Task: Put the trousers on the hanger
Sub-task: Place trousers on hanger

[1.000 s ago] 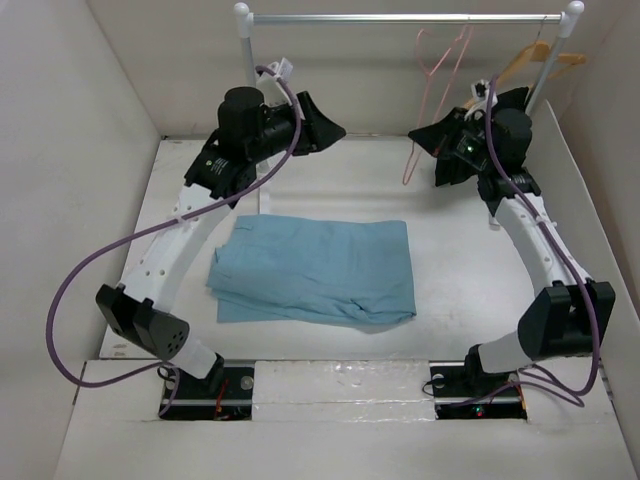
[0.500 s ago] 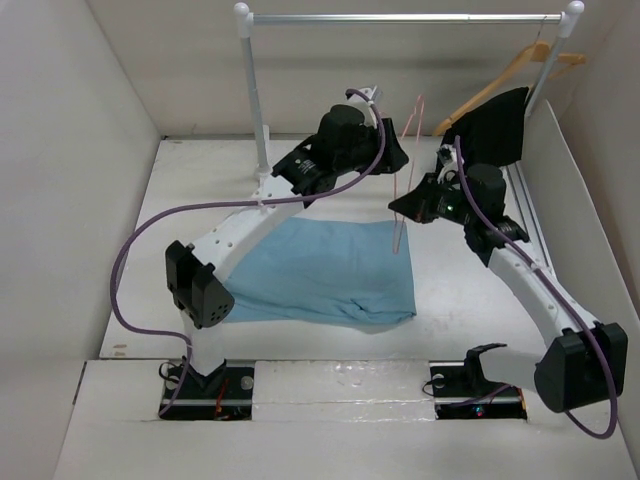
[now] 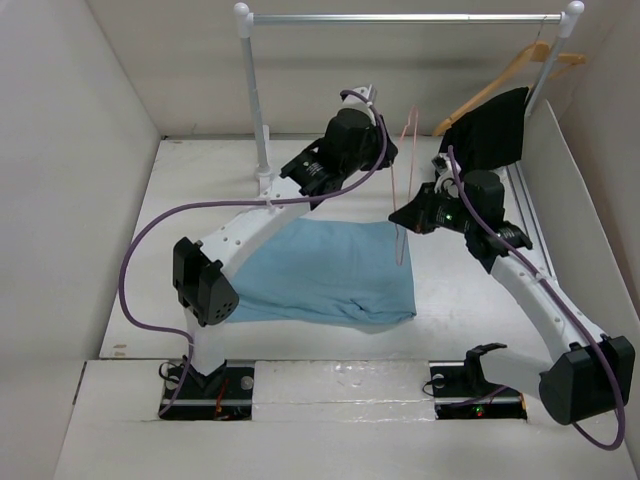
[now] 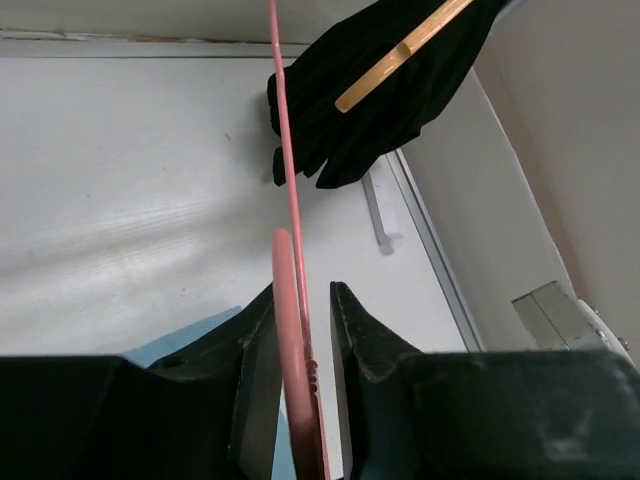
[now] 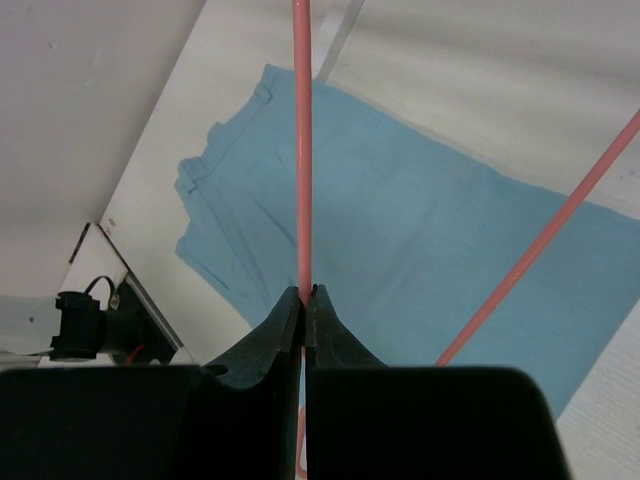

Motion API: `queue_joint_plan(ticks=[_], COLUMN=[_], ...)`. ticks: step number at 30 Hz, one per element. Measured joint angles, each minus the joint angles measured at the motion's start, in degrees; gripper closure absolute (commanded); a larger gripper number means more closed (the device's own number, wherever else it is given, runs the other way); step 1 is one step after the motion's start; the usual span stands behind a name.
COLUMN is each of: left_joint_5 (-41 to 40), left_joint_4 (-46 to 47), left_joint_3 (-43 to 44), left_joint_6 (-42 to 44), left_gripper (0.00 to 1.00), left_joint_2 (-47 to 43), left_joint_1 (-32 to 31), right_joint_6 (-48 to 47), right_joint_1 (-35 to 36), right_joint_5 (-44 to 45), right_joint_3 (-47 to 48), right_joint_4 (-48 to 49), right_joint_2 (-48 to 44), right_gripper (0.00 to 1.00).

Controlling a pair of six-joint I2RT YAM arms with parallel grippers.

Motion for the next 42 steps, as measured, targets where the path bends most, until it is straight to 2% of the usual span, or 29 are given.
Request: queue_joint_plan(ticks=[3, 5, 7, 9, 13, 15, 17, 19, 26, 30, 32, 33, 34, 36, 37, 39, 42], left_joint_5=[-0.4, -0.4, 0.0, 0.4, 1.4, 1.6, 1.9, 2.3, 3.4, 3.4, 3.1, 2.9, 2.6, 2.3, 2.1, 1.5, 0.3], left_joint_4=[0.7, 0.9, 0.9, 0.6, 0.6, 1.2, 2.3, 3.1, 10.5, 13.6, 14.4, 14.8, 15.5, 16.9, 17.6, 18.5, 19.5], left_joint_3=[-0.5, -0.7, -0.7, -0.7, -0.8, -1.8, -4.4, -7.9, -24.5, -29.0, -29.2, -29.2, -29.2, -29.2, -29.2, -29.4, -31.0], left_joint_6=[-0.2, -0.4, -0.4, -0.4, -0.4, -0.6, -1.2, -1.9, -9.3, -15.0, -17.4, -18.5, -19.6, -21.4, -22.3, -23.5, -24.7], left_gripper=[0.95, 1.00, 0.97, 1.00, 1.00, 1.00, 1.00, 1.00, 1.00, 1.00, 1.00, 1.00, 1.00, 1.00, 1.00, 1.00, 1.00], left_joint_2=[0.0, 0.0, 0.0, 0.0, 0.0, 0.0, -0.5, -1.2, -3.9, -3.9, -3.8, -3.8, -3.8, -3.6, -3.3, -2.3, -0.6], left_joint_1=[-0.6, -0.8, -0.8, -0.8, -0.8, -0.7, -0.7, -0.8, -1.2, -2.4, -3.5, -4.2, -4.8, -6.2, -6.8, -7.9, -8.9], right_joint_6=[0.0, 0.0, 0.0, 0.0, 0.0, -0.2, -1.4, -4.0, -12.0, -15.2, -16.8, -17.4, -18.1, -19.7, -20.5, -21.9, -23.3], right_joint_1=[0.3, 0.3, 0.3, 0.3, 0.3, 0.3, 0.2, -0.5, -8.6, -11.7, -12.2, -12.7, -12.9, -12.9, -12.9, -12.8, -12.7], right_joint_5=[0.0, 0.1, 0.4, 0.5, 0.6, 0.7, 1.0, 1.4, 2.1, 1.4, 1.2, 1.2, 1.0, 0.2, 0.0, -0.2, 0.0], right_joint_3=[0.0, -0.2, -0.5, -0.8, -0.8, -0.8, -0.8, -0.4, -0.3, -0.6, -0.7, -0.7, -0.7, -0.7, -0.7, -1.0, -3.2], right_joint_4=[-0.7, -0.8, -0.8, -0.9, -1.4, -2.1, -3.4, -5.7, -15.7, -19.1, -20.8, -21.2, -21.4, -21.7, -21.9, -21.9, -21.0], right_joint_2=[0.0, -0.1, -0.5, -1.0, -1.2, -1.2, -1.2, -1.4, -4.7, -5.4, -5.4, -5.0, -4.6, -3.1, -2.0, 0.5, 3.7], right_gripper=[1.00, 1.00, 1.00, 1.00, 0.98, 0.62, 0.36, 0.31, 0.33, 0.30, 0.31, 0.42, 0.59, 0.65, 0.77, 0.80, 0.74])
